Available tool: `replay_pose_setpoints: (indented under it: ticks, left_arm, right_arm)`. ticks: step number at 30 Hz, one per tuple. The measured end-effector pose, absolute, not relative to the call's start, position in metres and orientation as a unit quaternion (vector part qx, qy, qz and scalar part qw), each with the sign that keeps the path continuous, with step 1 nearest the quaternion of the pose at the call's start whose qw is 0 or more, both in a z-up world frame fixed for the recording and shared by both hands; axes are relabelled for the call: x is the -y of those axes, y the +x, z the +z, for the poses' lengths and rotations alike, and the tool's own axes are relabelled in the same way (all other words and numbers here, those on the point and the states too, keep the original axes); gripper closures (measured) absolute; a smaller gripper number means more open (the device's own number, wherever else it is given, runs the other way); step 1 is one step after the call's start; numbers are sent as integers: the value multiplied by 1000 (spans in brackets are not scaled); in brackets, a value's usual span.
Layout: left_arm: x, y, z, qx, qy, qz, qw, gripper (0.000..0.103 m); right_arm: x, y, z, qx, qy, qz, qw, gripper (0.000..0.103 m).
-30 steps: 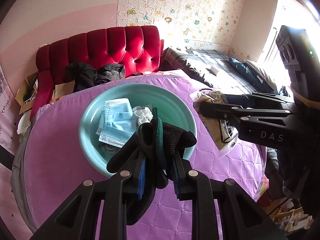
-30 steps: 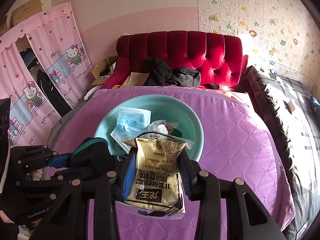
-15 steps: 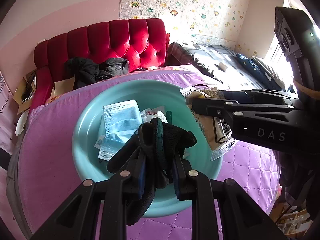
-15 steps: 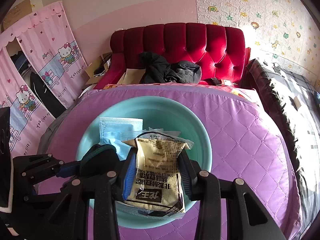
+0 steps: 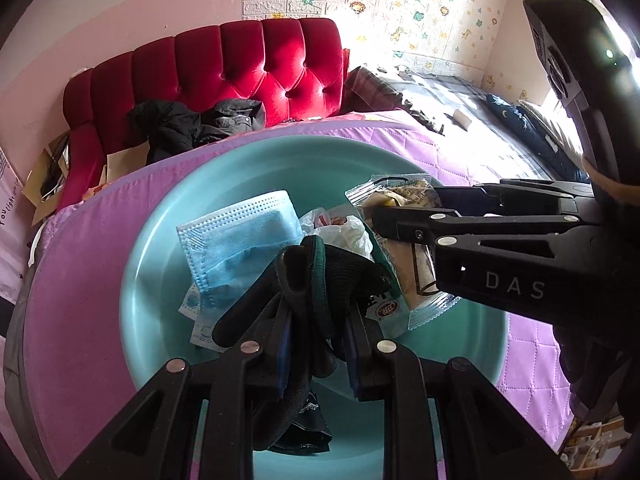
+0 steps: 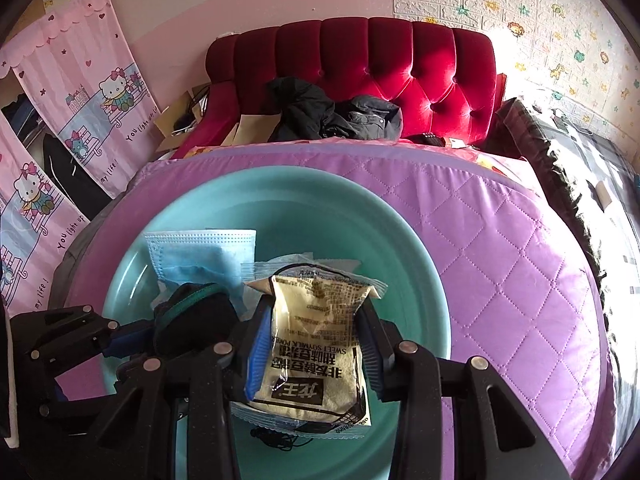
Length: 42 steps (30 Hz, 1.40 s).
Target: Organize soft objects
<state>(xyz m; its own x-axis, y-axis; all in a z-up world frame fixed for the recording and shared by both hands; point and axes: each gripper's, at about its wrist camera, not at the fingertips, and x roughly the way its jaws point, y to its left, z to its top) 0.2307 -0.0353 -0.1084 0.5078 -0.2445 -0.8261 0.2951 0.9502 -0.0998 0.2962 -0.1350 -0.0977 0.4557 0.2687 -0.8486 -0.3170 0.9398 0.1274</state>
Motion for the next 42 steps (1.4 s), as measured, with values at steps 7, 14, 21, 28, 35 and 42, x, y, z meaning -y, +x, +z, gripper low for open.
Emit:
replay_pose_setpoints:
  ticks: [7,14,21,28,35,42]
  left_arm:
    - [35,240,-117,-477,28,-153,865,79]
    - [36,242,-118,-478,34,-151,865,75]
    - [39,238,-113,-469,44,-146,870,63]
    - [37,230,-108,-467,38,-132,874,4]
    - [36,215,-104,-458,45,-111,881,0]
    - [37,194,-97,-453,54,-109,883,0]
  right_arm:
    - [136,305,-107,-500,-22,169,849,60]
    - [134,301,-102,-496,-26,172,850,57]
    - [135,296,-89,-483,-27,167,859,46]
    - [139,287,-76,-468,-36,148,870,1]
    - [144,266,-65,-453,-48,132,880,0]
    - [150,239,-53,-448,-49,131,883,0]
